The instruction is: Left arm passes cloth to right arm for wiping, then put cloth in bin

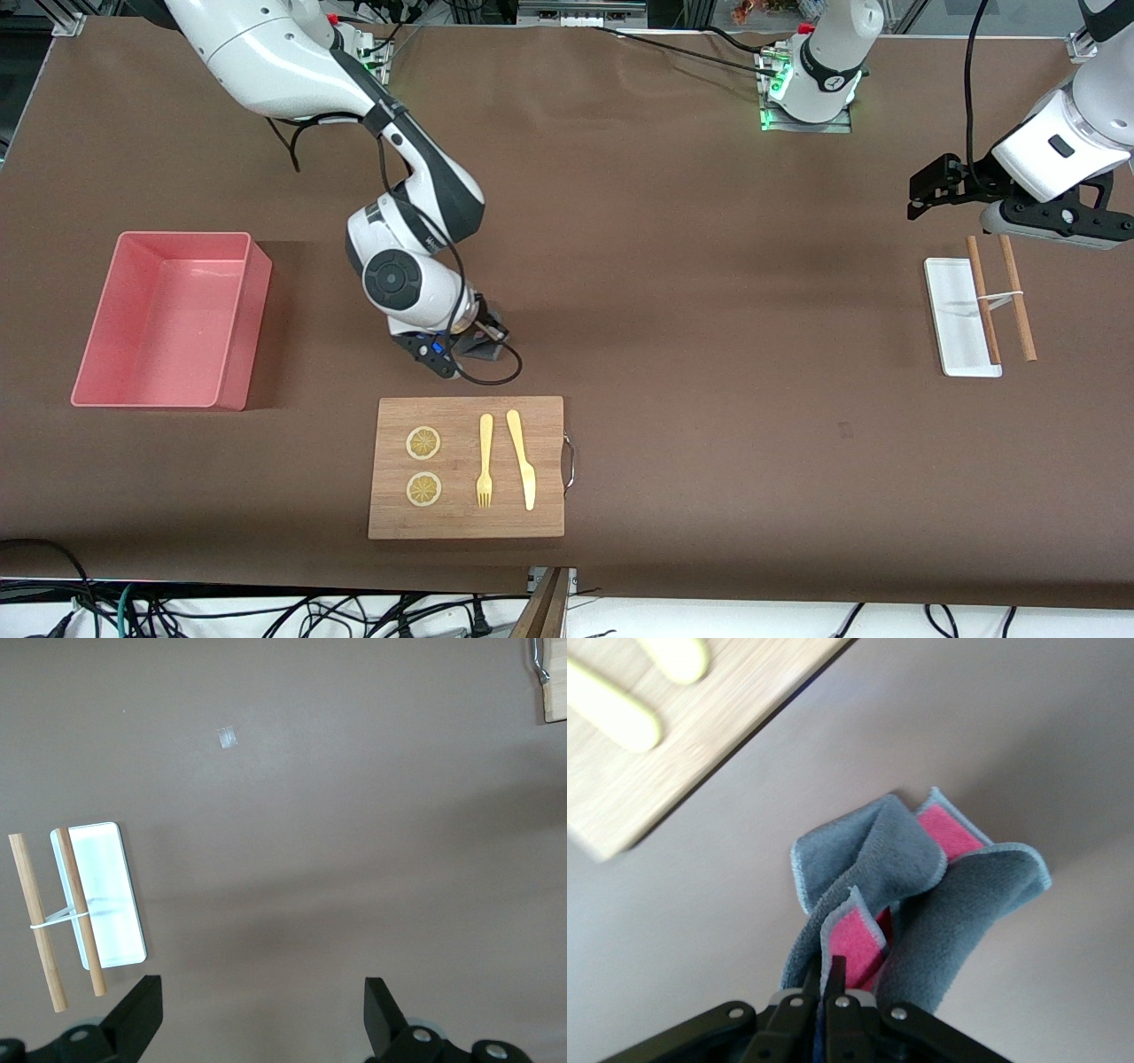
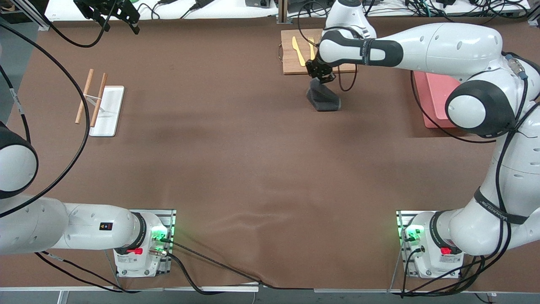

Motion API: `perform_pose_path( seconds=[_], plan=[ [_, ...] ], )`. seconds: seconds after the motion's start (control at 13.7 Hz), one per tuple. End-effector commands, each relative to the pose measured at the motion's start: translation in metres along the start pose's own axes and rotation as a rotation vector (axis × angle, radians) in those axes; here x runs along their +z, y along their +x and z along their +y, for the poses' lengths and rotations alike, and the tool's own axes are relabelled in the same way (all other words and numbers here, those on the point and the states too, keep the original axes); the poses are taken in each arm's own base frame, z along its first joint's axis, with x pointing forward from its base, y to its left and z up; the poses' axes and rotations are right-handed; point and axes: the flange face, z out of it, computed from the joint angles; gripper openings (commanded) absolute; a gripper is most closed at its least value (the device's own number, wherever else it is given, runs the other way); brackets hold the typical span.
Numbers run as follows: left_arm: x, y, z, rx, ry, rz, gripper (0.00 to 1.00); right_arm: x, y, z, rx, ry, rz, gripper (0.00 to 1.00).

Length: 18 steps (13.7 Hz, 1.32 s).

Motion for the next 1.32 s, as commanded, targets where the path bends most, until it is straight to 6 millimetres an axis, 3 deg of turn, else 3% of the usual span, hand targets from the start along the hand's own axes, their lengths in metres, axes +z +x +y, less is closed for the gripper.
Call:
perform_pose_path(
  seconds=[0.0,0.15,0.37,0.59,0.95,1.24],
  plan=[
    [-0.001,0.002,-0.003,0.019,0.031,-0.009,1.00,0.015,-0.029,-0.016,0.109,0.082,-0.030,0.00],
    [-0.001,0.002,-0.003,0.019,0.031,-0.008,1.00,0.016,-0.035,-0.015,0.102,0.066,-0.035,0.00],
    [-0.001,0.002,-0.003,0.020,0.031,-0.009,1.00,0.019,-0.010,0.012,-0.063,-0.092,-0.074,0.00],
    [0.000,0.002,-0.004,0.018,0.031,-0.012,1.00,0.005,0.042,0.046,-0.186,-0.186,-0.079,0.00],
    [0.000,0.002,-0.005,0.018,0.031,-0.014,1.00,-0.031,0.139,0.120,-0.367,-0.307,-0.121,0.00],
    [0.000,0.002,-0.005,0.018,0.031,-0.014,1.00,-0.062,0.199,0.172,-0.483,-0.330,-0.130,0.00]
  ],
)
